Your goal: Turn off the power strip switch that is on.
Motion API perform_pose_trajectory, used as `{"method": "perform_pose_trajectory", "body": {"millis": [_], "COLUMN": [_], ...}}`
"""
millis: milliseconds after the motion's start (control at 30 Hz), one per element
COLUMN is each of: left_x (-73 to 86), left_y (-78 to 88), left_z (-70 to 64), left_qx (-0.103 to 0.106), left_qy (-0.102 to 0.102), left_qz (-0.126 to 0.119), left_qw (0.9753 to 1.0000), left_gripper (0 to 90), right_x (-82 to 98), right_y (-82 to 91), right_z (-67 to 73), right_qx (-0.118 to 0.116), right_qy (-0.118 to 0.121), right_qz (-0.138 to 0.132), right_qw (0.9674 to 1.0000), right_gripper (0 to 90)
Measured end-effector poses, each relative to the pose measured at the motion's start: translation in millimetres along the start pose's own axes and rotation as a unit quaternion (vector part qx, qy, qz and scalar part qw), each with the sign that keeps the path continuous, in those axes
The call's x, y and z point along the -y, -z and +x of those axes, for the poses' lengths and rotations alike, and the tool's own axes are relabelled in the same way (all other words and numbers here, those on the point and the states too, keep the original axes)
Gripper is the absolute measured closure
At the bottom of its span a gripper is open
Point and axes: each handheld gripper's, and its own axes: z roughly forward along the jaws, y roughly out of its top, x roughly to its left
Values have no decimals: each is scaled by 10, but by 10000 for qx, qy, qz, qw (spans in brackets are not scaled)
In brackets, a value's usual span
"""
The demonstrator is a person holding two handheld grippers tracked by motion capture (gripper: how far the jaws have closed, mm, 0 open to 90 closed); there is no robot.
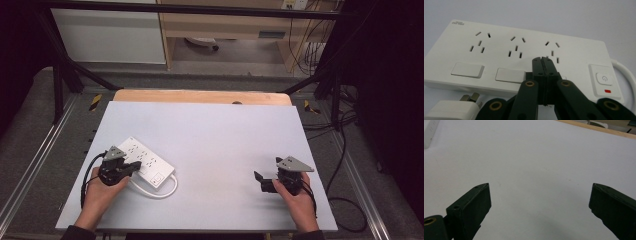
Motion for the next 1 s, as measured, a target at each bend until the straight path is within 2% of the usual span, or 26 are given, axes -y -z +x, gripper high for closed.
{"method": "perform_pose_trajectory", "body": {"millis": [433,633,1000], "left_x": [2,0,-3], "left_y": [-8,-11,-13], "left_z": [-1,11,0], "left_qx": [40,73,37], "left_qy": [15,86,84], "left_qz": [10,11,21], "left_qw": [10000,9999,10000], "left_gripper": [899,900,900], "right_x": [2,2,3], "right_y": [-4,-4,-4], "right_z": [0,1,3], "right_qx": [-1,1,-2], "right_qy": [8,11,-2], "right_qz": [12,16,24], "right_qw": [10000,10000,10000], "right_gripper": [45,45,45]}}
